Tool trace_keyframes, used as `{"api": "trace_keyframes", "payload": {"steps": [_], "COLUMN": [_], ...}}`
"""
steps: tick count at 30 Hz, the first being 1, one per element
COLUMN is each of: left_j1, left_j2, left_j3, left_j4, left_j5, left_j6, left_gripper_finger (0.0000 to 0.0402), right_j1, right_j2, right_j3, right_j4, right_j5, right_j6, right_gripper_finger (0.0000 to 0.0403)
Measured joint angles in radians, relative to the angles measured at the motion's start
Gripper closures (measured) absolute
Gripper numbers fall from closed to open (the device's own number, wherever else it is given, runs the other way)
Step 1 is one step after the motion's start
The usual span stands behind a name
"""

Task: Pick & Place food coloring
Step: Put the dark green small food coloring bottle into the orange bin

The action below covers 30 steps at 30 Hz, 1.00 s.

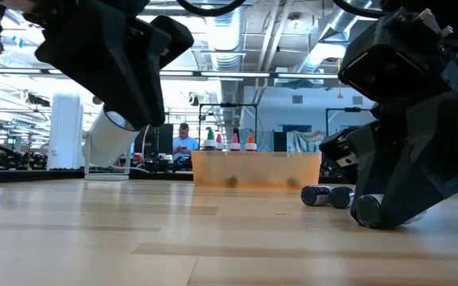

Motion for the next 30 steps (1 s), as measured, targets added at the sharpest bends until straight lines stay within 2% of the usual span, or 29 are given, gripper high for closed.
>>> {"api": "trace_keyframes", "payload": {"steps": [7, 10, 21, 25, 30], "left_j1": [0.000, 0.000, 0.001, 0.001, 0.001], "left_j2": [0.000, 0.000, 0.000, 0.000, 0.000], "left_j3": [0.000, 0.000, 0.000, 0.000, 0.000], "left_j4": [0.000, 0.000, 0.000, 0.000, 0.000], "left_j5": [-0.035, -0.042, -0.081, -0.082, -0.083], "left_j6": [0.000, 0.000, 0.002, 0.007, 0.019], "left_gripper_finger": [0.0327, 0.0327, 0.0327, 0.0327, 0.0327], "right_j1": [0.007, 0.010, 0.010, 0.010, -0.010], "right_j2": [0.003, -0.012, -0.137, -0.236, -0.370], "right_j3": [0.044, 0.071, 0.129, 0.137, 0.137], "right_j4": [-0.035, -0.112, -0.328, -0.452, -0.590], "right_j5": [0.000, 0.004, 0.115, 0.245, 0.491], "right_j6": [-0.044, -0.052, -0.109, -0.134, -0.169], "right_gripper_finger": [0.0327, 0.0330, 0.0330, 0.0330, 0.0330]}}
